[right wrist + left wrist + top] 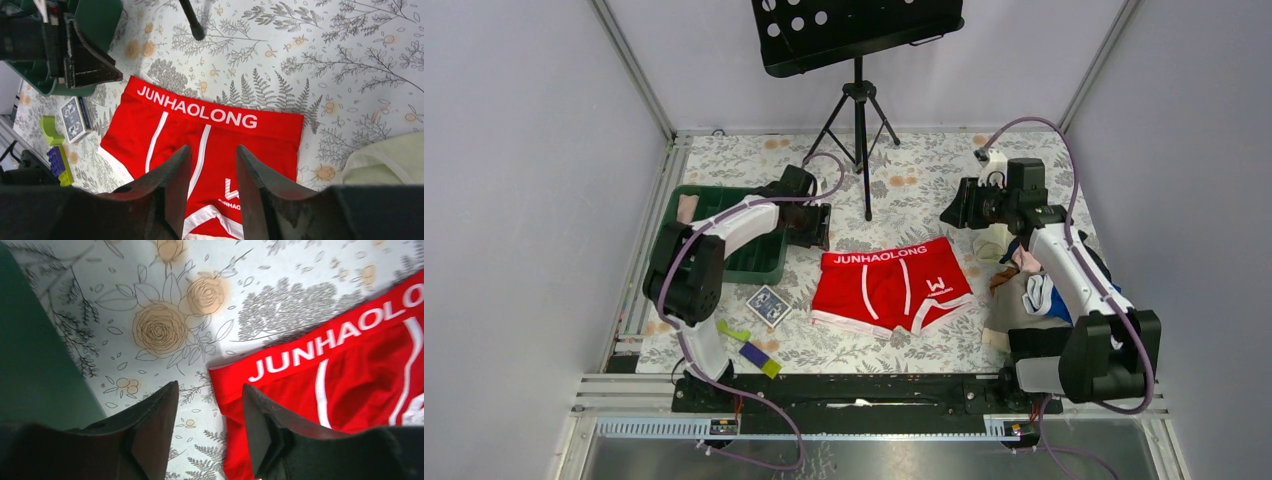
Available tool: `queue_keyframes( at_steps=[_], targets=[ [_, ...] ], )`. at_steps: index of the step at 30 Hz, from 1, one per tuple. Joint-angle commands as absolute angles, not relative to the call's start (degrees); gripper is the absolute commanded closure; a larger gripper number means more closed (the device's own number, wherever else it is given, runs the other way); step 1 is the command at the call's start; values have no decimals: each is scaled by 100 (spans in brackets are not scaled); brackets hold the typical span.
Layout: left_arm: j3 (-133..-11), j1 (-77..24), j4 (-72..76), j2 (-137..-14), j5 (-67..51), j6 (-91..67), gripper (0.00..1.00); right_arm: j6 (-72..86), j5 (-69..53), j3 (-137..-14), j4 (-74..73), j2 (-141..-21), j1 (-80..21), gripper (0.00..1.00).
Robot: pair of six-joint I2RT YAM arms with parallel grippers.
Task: Roll the underwear
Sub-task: Fold the underwear at the center of the board.
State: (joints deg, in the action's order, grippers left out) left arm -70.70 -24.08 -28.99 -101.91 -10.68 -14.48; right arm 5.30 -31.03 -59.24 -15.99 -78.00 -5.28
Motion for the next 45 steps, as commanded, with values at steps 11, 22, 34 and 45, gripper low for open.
queue_keyframes(
  at_steps=[11, 22, 34, 45],
  targets=[
    [-7170, -2404, -2894, -10813, -1423, -1735, 61, 318, -3142, -5429, -1590, -7272, -563, 53],
    [-7362, -2478, -2844, -11380, -1615, -1723, 76, -329, -3320, -5426, -1626, -7199, -777, 53],
    [-7323, -2461, -2889, -11139, -1567, -1727, 100, -2854, -3537, -5073, -1346, -6830, -3316, 54],
    [-7215, -2452, -2901, -11045, -1573, -1662, 100, -3729, -3910, -6012, 38, -9270, -5235, 62]
  ],
)
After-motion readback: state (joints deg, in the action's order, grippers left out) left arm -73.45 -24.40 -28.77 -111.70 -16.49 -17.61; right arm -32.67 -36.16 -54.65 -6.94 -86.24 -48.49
